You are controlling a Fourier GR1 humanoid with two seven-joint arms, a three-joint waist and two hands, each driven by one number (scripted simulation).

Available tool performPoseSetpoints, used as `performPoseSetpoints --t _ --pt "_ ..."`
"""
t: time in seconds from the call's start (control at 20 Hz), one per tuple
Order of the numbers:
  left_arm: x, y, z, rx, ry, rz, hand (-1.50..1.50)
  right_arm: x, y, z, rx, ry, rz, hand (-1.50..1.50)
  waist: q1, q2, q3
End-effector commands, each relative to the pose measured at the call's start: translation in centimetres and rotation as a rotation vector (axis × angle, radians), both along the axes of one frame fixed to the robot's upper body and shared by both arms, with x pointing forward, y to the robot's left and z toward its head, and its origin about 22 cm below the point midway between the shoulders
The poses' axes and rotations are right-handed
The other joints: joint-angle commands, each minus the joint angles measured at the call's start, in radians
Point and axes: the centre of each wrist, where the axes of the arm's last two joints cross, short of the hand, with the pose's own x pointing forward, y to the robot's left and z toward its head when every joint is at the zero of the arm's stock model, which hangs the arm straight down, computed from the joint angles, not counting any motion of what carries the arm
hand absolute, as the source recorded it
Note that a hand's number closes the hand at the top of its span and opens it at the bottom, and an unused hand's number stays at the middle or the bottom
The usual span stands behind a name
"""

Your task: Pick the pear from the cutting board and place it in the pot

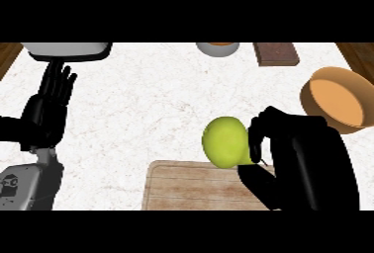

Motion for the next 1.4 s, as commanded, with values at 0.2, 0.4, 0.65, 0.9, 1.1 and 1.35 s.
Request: performPoseSetpoints --t 0.2,0.4,0.65,0.9,1.1,1.35 --pt "-0.6 0.4 0.3 -0.007 -0.006 -0.025 0.0 -1.4 -7.4 4.4 0.057 -0.114 -0.232 1.5 0.012 0.008 0.001" --pt "-0.6 0.6 -0.1 0.008 0.004 -0.019 0.0 1.7 -12.0 5.5 0.058 -0.068 -0.271 1.5 0.018 0.009 0.001" --pt "0.4 -1.3 1.0 0.006 -0.021 -0.021 0.0 2.9 -19.2 4.4 0.038 -0.027 -0.32 1.5 0.012 0.009 0.002" --pt "-0.9 -0.1 1.3 0.009 -0.018 -0.025 0.0 4.9 -25.9 3.7 0.085 -0.035 -0.355 1.5 0.022 0.009 0.002" --pt "0.3 -0.7 1.2 0.011 -0.019 -0.024 0.0 7.2 -27.8 -1.3 0.063 -0.001 -0.31 1.5 0.022 0.012 0.002" --pt "0.0 0.5 1.2 -0.003 -0.001 -0.034 0.0 9.4 -32.5 1.2 0.028 -0.012 -0.318 1.5 0.029 0.011 0.002"
